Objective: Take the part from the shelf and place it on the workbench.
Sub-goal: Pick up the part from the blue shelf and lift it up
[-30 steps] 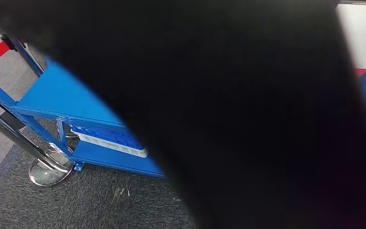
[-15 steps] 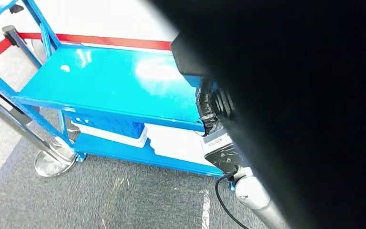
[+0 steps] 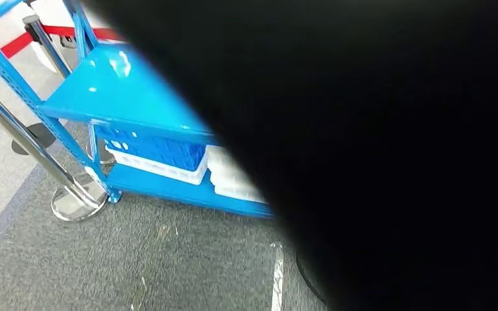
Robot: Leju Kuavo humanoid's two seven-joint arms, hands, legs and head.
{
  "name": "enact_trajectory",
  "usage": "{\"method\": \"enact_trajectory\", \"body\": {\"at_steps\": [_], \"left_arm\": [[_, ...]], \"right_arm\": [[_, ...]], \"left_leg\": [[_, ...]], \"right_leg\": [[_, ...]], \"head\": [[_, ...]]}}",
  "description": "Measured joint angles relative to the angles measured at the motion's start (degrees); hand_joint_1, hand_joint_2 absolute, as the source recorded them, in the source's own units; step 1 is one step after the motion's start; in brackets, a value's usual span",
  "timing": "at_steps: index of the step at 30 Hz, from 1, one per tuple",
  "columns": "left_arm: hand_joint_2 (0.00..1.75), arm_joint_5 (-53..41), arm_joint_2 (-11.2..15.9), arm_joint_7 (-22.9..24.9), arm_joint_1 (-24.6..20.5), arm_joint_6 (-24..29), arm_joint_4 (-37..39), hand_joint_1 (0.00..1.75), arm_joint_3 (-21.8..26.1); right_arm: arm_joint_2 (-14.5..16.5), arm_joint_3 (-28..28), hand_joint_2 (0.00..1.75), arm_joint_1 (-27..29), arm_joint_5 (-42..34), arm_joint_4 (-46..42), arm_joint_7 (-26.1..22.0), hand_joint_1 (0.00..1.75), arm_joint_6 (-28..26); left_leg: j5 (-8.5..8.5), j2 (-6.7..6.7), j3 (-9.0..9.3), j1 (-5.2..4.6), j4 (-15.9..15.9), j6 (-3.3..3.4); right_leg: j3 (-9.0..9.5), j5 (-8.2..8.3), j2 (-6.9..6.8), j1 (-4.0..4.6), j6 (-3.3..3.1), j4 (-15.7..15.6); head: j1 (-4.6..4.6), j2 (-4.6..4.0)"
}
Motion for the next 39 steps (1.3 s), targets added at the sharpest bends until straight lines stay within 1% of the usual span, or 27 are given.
{"method": "enact_trajectory", "body": {"at_steps": [2, 4, 5, 6, 8, 9, 11, 13, 14, 15, 16, 17, 18, 20, 21, 23, 24, 25, 26, 28, 29, 30, 31, 33, 35, 36, 39], "left_arm": [[0.00, 0.01, -0.01, -0.07, -0.03, 0.00, -0.01, 0.00, 0.01], [0.00, 0.02, -0.02, -0.09, -0.09, 0.00, -0.01, 0.00, 0.01], [0.00, 0.02, -0.01, -0.09, -0.13, 0.00, -0.01, 0.00, 0.01], [0.00, 0.02, -0.01, -0.09, -0.17, -0.01, -0.01, 0.00, 0.01], [0.00, 0.01, 0.08, 0.00, -0.20, -0.10, 0.01, 0.00, 0.01], [0.00, 0.00, 0.12, 0.08, -0.20, -0.20, 0.01, 0.00, 0.01], [0.00, -0.13, 0.17, 0.24, -0.15, -0.57, 0.02, 0.00, -0.01], [0.00, -0.25, 0.11, 0.37, -0.16, -0.87, 0.02, 0.00, -0.02], [0.00, -0.27, 0.08, 0.41, -0.23, -0.96, 0.02, 0.00, -0.02], [0.00, -0.27, 0.06, 0.43, -0.31, -1.05, 0.02, 0.00, -0.02], [0.00, -0.26, 0.03, 0.45, -0.37, -1.18, 0.02, 0.00, -0.02], [0.00, -0.26, 0.02, 0.49, -0.42, -1.36, 0.02, 0.00, -0.02], [0.00, -0.25, 0.02, 0.54, -0.51, -1.56, 0.02, 0.00, -0.02], [0.00, -0.26, -0.01, 0.61, -0.71, -1.89, 0.02, 0.00, -0.02], [0.00, -0.26, -0.04, 0.63, -0.79, -2.02, 0.02, 0.00, -0.02], [0.00, -0.26, -0.21, 0.73, -0.81, -2.32, 0.02, 0.00, -0.02], [0.00, -0.26, -0.32, 0.80, -0.81, -2.49, 0.02, 0.00, -0.02], [0.00, -0.25, -0.43, 0.87, -0.81, -2.67, 0.02, 0.00, -0.02], [0.00, -0.24, -0.54, 0.93, -0.81, -2.81, 0.02, 0.00, -0.02], [0.00, -0.24, -0.55, 0.96, -0.82, -3.02, 0.02, 0.00, -0.02], [0.00, -0.24, -0.56, 0.97, -0.82, -3.08, 0.02, 0.00, -0.02], [0.00, -0.24, -0.58, 0.98, -0.82, -3.14, 0.02, 0.00, -0.02], [0.00, -0.26, -0.60, 0.99, -0.82, -3.20, 0.02, 0.00, -0.02], [0.00, -0.29, -0.77, 1.01, -0.81, -3.30, 0.01, 0.00, -0.02], [0.00, -0.31, -1.01, 1.01, -0.84, -3.36, 0.00, 0.00, -0.02], [0.00, -0.31, -1.11, 1.01, -0.84, -3.40, -0.01, 0.00, -0.02], [0.00, -0.32, -1.10, 1.03, -0.83, -3.48, -0.01, 0.00, -0.02]], "right_arm": [[-0.05, 0.00, 1.75, -0.02, -0.37, 0.00, -0.12, 1.75, -0.04], [-0.05, -0.01, 1.75, -0.11, -0.56, 0.01, -0.16, 1.75, 0.05], [-0.08, -0.01, 1.75, -0.20, -0.42, 0.02, -0.06, 1.75, 0.31], [-0.10, -0.02, 1.75, -0.34, 0.02, 0.05, 0.19, 1.75, 0.80], [-0.15, 0.00, 1.75, -0.67, 2.32, 0.23, 1.34, 1.75, 2.54], [-0.16, 0.03, 1.75, -0.84, 3.97, 0.38, 2.10, 1.75, 3.56], [-0.16, 0.42, 1.75, -1.40, 7.79, 0.87, 3.63, 1.75, 5.50], [-0.13, 1.35, 1.75, -2.09, 11.63, 1.64, 4.97, 1.75, 7.13], [-0.10, 1.94, 1.75, -2.44, 13.44, 2.14, 5.59, 1.75, 7.88], [-0.07, 2.57, 1.75, -2.75, 15.09, 2.70, 6.14, 1.75, 8.60], [-0.02, 3.16, 1.75, -3.04, 16.45, 3.23, 6.61, 1.75, 9.21], [0.07, 3.71, 1.75, -3.29, 17.55, 3.74, 7.04, 1.75, 9.79], [0.20, 4.17, 1.75, -3.50, 18.28, 4.16, 7.34, 1.75, 10.21], [0.50, 4.85, 1.75, -3.97, 18.92, 4.85, 7.68, 1.75, 10.68], [0.64, 5.15, 1.75, -4.22, 18.99, 5.20, 7.73, 1.75, 10.78], [0.82, 5.54, 1.75, -4.57, 18.94, 5.90, 7.76, 1.75, 10.87], [0.88, 5.61, 1.75, -4.66, 18.85, 6.23, 7.77, 1.75, 10.90], [0.88, 5.62, 1.75, -4.72, 18.69, 6.51, 7.78, 1.75, 10.91], [0.88, 5.63, 1.75, -4.77, 18.53, 6.77, 7.79, 1.75, 10.93], [0.88, 5.79, 1.75, -4.86, 18.14, 7.24, 7.78, 1.75, 11.03], [0.88, 5.93, 1.75, -4.87, 17.98, 7.47, 7.78, 1.75, 11.13], [0.88, 6.10, 1.75, -4.87, 17.84, 7.72, 7.78, 1.75, 11.24], [0.88, 6.26, 1.75, -4.88, 17.75, 7.95, 7.78, 1.75, 11.34], [0.88, 6.45, 1.75, -5.00, 17.59, 8.30, 7.78, 1.75, 11.42], [0.94, 6.52, 1.75, -5.26, 17.50, 8.50, 7.77, 1.75, 11.43], [0.97, 6.54, 1.75, -5.42, 17.50, 8.58, 7.76, 1.75, 11.43], [1.05, 6.56, 1.75, -5.70, 17.43, 8.97, 7.75, 1.75, 11.55]], "left_leg": [[0.95, 0.00, -1.99, 0.06, 0.85, -0.38], [1.70, -0.03, -3.47, -0.04, 1.80, -0.96], [2.14, -0.04, -3.84, -0.09, 2.01, -1.29], [2.71, -0.07, -4.10, -0.16, 2.01, -1.60], [3.39, -0.21, -4.60, -0.11, 1.89, -2.18], [2.71, -0.30, -5.08, -0.08, 2.38, -2.48], [-2.13, -0.40, -6.60, 0.15, 6.90, -3.17], [-7.33, -0.37, -8.15, 0.28, 14.50, -3.67], [-8.14, -0.37, -8.31, 0.30, 17.31, -3.76], [-7.63, -0.37, -7.63, 0.30, 18.37, -3.74], [-6.23, -0.38, -6.02, 0.30, 17.46, -3.59], [-4.79, -0.40, -3.43, 0.27, 14.63, -3.33], [-4.44, -0.45, -0.41, 0.20, 10.58, -2.99], [-5.14, -0.63, 4.07, -0.12, 3.67, -2.41], [-5.54, -0.70, 4.83, -0.29, 2.02, -2.21], [-4.53, -0.63, 4.46, -0.24, 1.34, -1.70], [-4.01, -0.53, 4.16, -0.12, 1.04, -1.28], [-3.44, -0.40, 3.72, 0.02, 0.80, -0.76], [-2.87, -0.30, 3.15, 0.11, 0.76, -0.30], [-1.86, -0.28, 1.62, -0.13, 0.98, 0.19], [-1.37, -0.28, 0.79, -0.26, 1.16, 0.26], [-0.88, -0.29, -0.06, -0.38, 1.38, 0.32], [-0.42, -0.31, -0.89, -0.48, 1.62, 0.32], [0.40, -0.36, -2.31, -0.64, 2.07, 0.21], [1.33, -0.33, -3.20, -0.67, 2.14, -0.14], [1.93, -0.30, -3.42, -0.55, 1.94, -0.38], [2.93, -0.44, -3.87, -0.43, 1.15, -1.25]], "right_leg": [[4.03, 3.23, -0.01, -0.09, -0.08, -3.78], [9.52, 2.41, 0.03, 0.10, -0.32, -11.65], [11.16, 1.42, 0.08, 0.25, -0.47, -14.50], [11.80, 0.79, 0.13, 0.45, -0.67, -16.02], [10.91, 1.62, 0.03, 0.31, -1.28, -16.22], [10.42, 2.18, -0.05, 0.16, -1.65, -16.21], [9.33, 3.37, -0.31, -0.09, -2.45, -16.32], [7.87, 4.47, -0.47, 0.02, -2.82, -16.12], [7.00, 5.00, -0.53, 0.10, -2.82, -15.91], [6.07, 5.52, -0.58, 0.17, -2.80, -15.68], [5.15, 6.02, -0.60, 0.23, -2.76, -15.45], [4.31, 6.54, -0.57, 0.29, -2.67, -15.27], [3.64, 7.03, -0.54, 0.38, -2.49, -15.16], [2.91, 8.09, -0.59, 0.46, -1.95, -15.29], [2.78, 8.66, -0.65, 0.45, -1.64, -15.56], [2.57, 9.41, -0.58, 0.42, -1.02, -15.93], [2.20, 8.67, -0.45, 0.50, -0.72, -15.40], [1.57, 6.94, -0.32, 0.55, -0.48, -13.87], [0.69, 4.31, -0.22, 0.57, -0.32, -11.21], [-1.29, -0.82, -0.19, 0.58, -0.23, -3.64], [-1.75, -1.88, -0.20, 0.59, -0.27, -0.55], [-1.41, -1.59, -0.20, 0.63, -0.38, 0.89], [-0.05, -0.20, -0.20, 0.72, -0.60, 0.18], [5.21, 2.49, -0.20, 1.13, -1.55, -6.73], [9.96, 2.50, -0.23, 1.56, -2.26, -14.52], [10.85, 2.30, -0.22, 1.71, -2.37, -16.49], [10.78, 3.98, -0.41, 1.52, -2.45, -18.61]], "head": [[0.02, 0.01], [-0.02, 0.02], [0.03, 0.02], [0.09, 0.02], [0.27, 0.02], [0.23, 0.02], [0.01, 0.01], [-0.18, 0.00], [-0.17, 0.00], [-0.18, 0.00], [-0.17, 0.00], [-0.17, 0.01], [-0.19, 0.01], [-0.08, 0.01], [-0.09, 0.01], [-0.04, 0.01], [0.00, 0.02], [0.14, 0.01], [0.23, 0.02], [0.41, 0.01], [0.42, 0.01], [0.43, 0.01], [0.45, 0.01], [0.46, 0.02], [0.43, 0.02], [0.41, 0.02], [0.53, 0.02]]}}
